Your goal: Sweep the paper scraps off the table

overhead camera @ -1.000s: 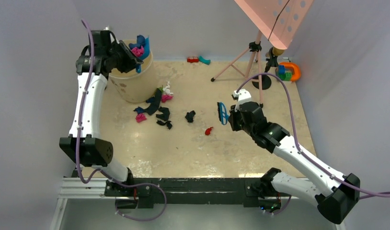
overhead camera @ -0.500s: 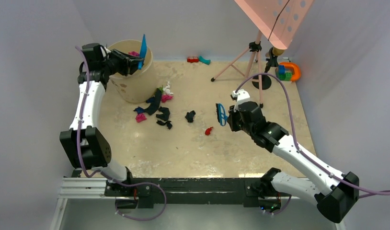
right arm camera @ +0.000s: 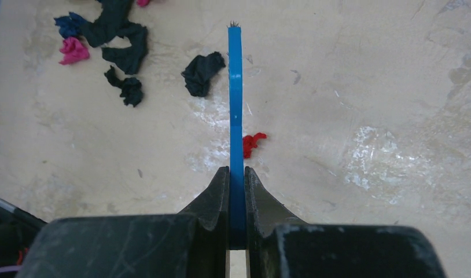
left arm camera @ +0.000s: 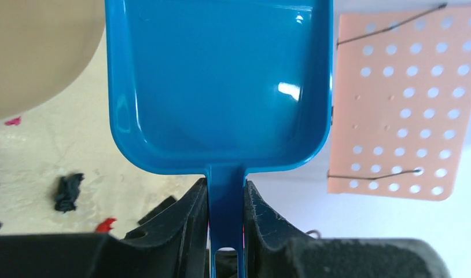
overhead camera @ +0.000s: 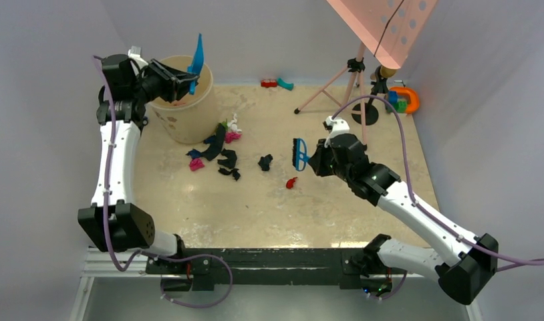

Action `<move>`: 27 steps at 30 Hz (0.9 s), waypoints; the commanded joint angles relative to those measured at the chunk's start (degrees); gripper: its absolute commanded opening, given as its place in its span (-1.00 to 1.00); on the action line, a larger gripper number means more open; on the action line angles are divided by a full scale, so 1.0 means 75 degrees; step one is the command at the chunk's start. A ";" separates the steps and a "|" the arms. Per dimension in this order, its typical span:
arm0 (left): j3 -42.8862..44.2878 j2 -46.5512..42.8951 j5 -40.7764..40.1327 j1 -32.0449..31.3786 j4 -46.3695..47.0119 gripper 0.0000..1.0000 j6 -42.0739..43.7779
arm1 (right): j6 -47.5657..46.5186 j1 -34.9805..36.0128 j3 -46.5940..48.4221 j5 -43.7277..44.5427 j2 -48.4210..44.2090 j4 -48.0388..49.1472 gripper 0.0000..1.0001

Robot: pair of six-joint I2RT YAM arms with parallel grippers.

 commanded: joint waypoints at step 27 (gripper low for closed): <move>-0.2775 -0.4712 -0.6169 -0.3622 -0.3842 -1.00 0.6761 | 0.2950 -0.0020 0.0282 -0.0884 0.1995 -0.1121 -1.00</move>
